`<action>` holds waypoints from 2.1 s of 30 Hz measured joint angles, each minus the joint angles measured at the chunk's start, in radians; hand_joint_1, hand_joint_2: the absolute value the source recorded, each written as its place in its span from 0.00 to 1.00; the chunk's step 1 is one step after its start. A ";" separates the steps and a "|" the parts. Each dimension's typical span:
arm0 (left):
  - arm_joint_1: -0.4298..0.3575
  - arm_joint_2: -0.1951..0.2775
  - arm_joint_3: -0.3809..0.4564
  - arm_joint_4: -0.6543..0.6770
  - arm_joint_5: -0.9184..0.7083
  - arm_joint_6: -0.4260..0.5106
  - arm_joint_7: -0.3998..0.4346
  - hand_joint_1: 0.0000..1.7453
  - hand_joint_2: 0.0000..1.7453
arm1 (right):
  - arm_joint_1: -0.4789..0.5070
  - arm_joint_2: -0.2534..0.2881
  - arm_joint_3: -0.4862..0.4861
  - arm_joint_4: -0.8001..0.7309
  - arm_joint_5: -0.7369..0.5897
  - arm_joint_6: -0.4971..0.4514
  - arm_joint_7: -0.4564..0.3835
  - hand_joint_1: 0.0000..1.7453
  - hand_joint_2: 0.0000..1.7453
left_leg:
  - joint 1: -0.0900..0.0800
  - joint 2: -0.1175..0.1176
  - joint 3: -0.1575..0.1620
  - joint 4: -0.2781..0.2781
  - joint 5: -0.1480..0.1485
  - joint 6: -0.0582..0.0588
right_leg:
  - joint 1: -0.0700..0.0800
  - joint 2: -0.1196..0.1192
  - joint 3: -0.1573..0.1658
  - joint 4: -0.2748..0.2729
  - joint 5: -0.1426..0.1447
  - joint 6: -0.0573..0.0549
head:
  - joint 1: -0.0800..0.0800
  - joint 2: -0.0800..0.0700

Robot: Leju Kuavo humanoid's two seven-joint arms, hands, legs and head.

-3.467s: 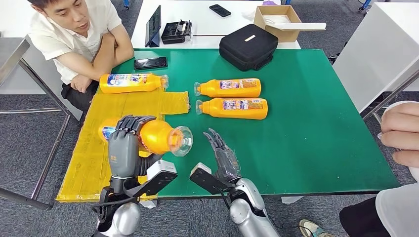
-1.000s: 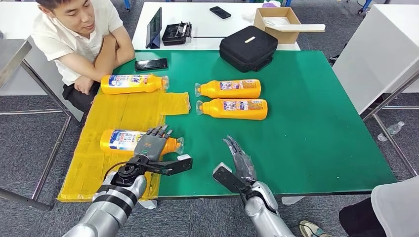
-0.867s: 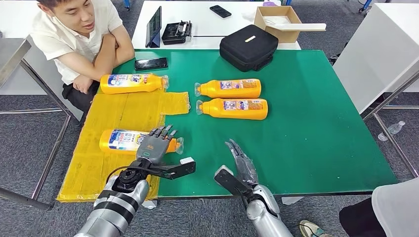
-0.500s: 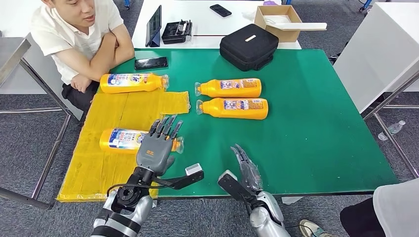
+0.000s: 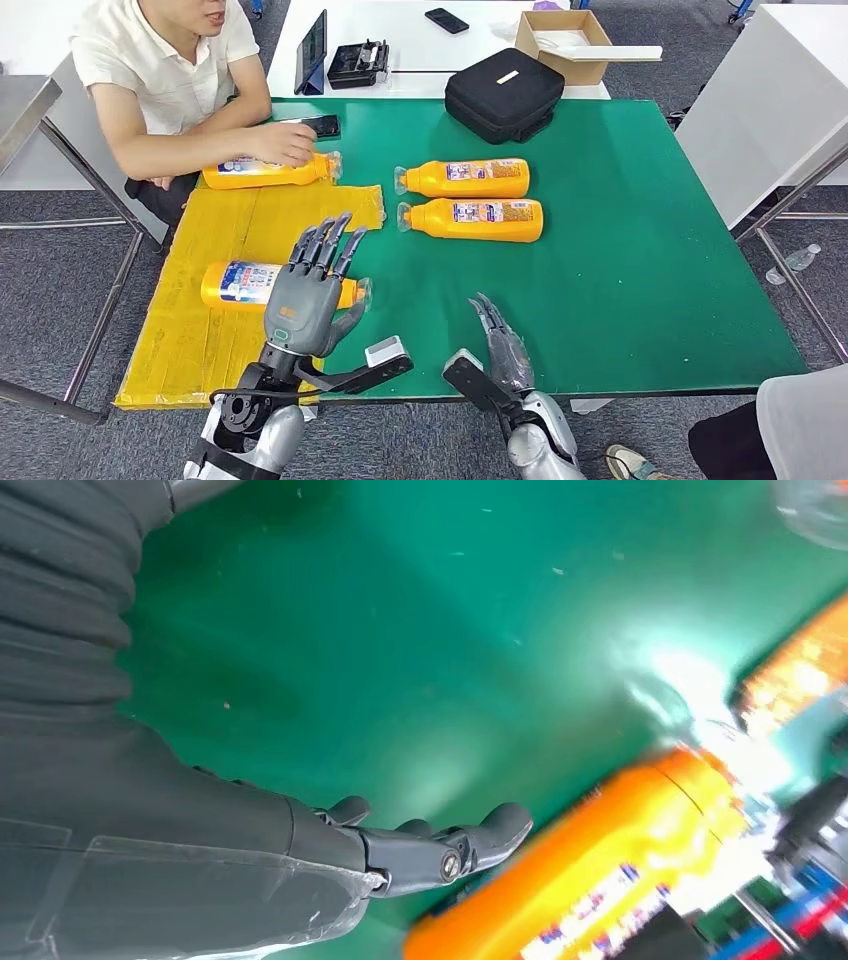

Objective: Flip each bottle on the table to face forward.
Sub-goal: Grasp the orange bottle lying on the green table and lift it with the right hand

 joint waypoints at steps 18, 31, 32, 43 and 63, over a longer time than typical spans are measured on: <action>0.143 -0.051 0.063 -0.082 0.683 -0.258 -0.049 0.00 0.25 | 0.145 -0.068 -0.134 -0.312 0.294 0.051 0.253 0.00 0.75 | 0.000 0.000 0.000 0.000 -0.001 0.000 | 0.000 0.000 -0.001 0.000 0.000 0.000 | 0.000 0.000; 0.144 -0.056 0.074 -0.077 0.721 -0.263 -0.027 0.00 1.00 | 0.156 -0.111 -0.134 -0.334 0.482 0.021 0.345 0.00 0.00 | 0.000 0.000 -0.001 0.000 -0.001 0.000 | 0.000 0.000 -0.001 -0.001 0.000 0.000 | 0.000 0.000; 0.143 -0.056 0.073 -0.075 0.730 -0.268 -0.027 0.00 1.00 | 0.151 -0.114 -0.132 -0.333 0.503 0.017 0.352 0.00 0.00 | 0.000 0.000 -0.001 0.000 -0.001 0.000 | 0.000 0.000 -0.001 -0.001 0.000 0.000 | -0.001 0.000; 0.139 -0.056 0.070 -0.059 0.739 -0.275 -0.038 0.00 1.00 | 0.091 -0.145 -0.066 -0.311 0.676 0.000 0.409 0.00 0.00 | 0.000 0.001 0.000 0.000 0.000 0.000 | 0.000 0.000 -0.001 0.000 0.000 0.000 | -0.001 0.000; 0.141 -0.057 0.068 -0.062 0.727 -0.286 -0.037 0.00 1.00 | -0.051 -0.227 0.115 -0.228 0.712 0.106 0.463 0.00 0.00 | 0.000 0.000 -0.001 0.000 0.000 0.000 | 0.000 0.000 -0.001 0.000 0.000 0.000 | -0.001 0.000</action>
